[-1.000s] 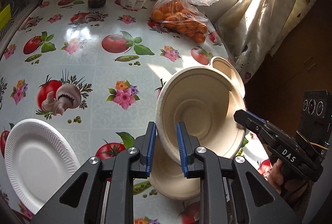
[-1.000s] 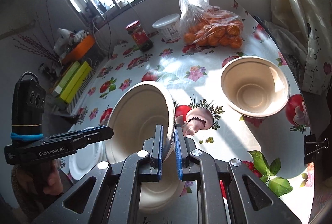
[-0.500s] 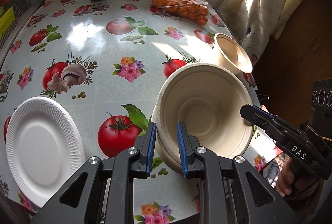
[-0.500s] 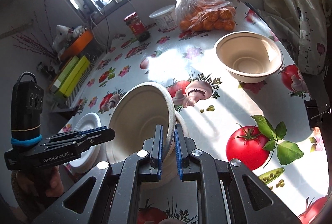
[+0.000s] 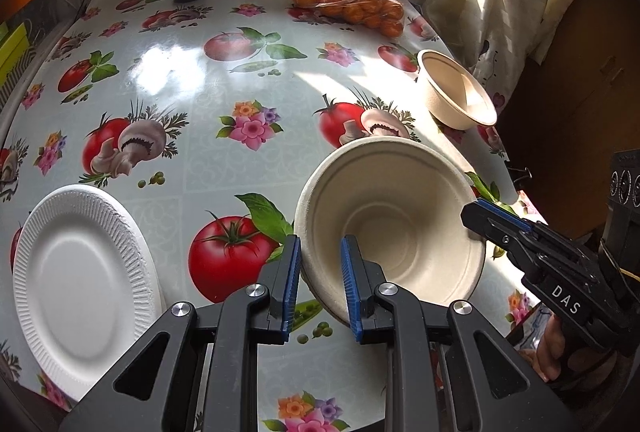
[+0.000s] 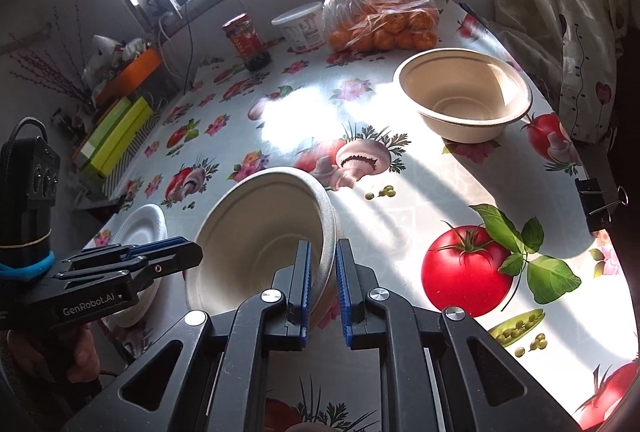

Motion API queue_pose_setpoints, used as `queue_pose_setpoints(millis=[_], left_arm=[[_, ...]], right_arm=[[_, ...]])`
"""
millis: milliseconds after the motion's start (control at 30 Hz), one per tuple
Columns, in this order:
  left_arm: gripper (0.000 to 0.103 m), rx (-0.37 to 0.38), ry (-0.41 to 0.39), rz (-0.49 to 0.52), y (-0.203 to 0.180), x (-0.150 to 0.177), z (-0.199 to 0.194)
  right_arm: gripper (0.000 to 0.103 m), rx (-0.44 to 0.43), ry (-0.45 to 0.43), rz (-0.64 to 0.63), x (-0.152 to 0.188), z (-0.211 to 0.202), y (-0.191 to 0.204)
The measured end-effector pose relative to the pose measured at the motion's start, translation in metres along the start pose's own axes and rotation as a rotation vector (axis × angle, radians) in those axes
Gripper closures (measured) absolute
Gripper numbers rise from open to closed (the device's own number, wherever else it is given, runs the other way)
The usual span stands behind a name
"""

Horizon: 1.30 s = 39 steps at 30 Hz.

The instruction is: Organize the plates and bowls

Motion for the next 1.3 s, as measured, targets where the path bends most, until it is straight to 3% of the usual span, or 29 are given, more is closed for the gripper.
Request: queue_pose_setpoints(millis=[100,367,567,867,1033,1300], left_arm=[[0.082,0.007,-0.011,-0.001,-0.002,-0.001,-0.003],[0.082,0.011,-0.044,0.021,-0.015,-0.012,-0.013],[0.082,0.01,-0.047,0.078,-0.044,-0.026,-0.013],[0.082,0.066,-0.057,0.148,-0.103,-0.056,-0.012],[0.082,0.062,-0.052,0.116,-0.12,-0.081,0.001],[0.082,0.062,-0.029,0.017,-0.126,-0.107,0.032]], right_arm=[[0.078,0.008,-0.01,0.008,0.001,0.0,-0.002],[0.068,0.017,-0.054,0.032,0.002,-0.011,-0.013],[0.068,0.083,-0.102,0.049,0.0,-0.03,-0.035],[0.068,0.23,-0.175,0.081,-0.021,-0.063,-0.084],[0.068,0.263,-0.182,0.093,-0.04,-0.07,-0.109],[0.068,0.222,-0.143,0.104,-0.071,-0.056,-0.138]])
Point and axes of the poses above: each gripper's, at about its wrist camera, not at the fingertips, and z roughly the way its jaws point, y to its left, x to its underside, the point moved 3 cm from there along z, roughly the way its jaws point, and after that the axes turned 14 degrees about y, right-handed, at the moved point
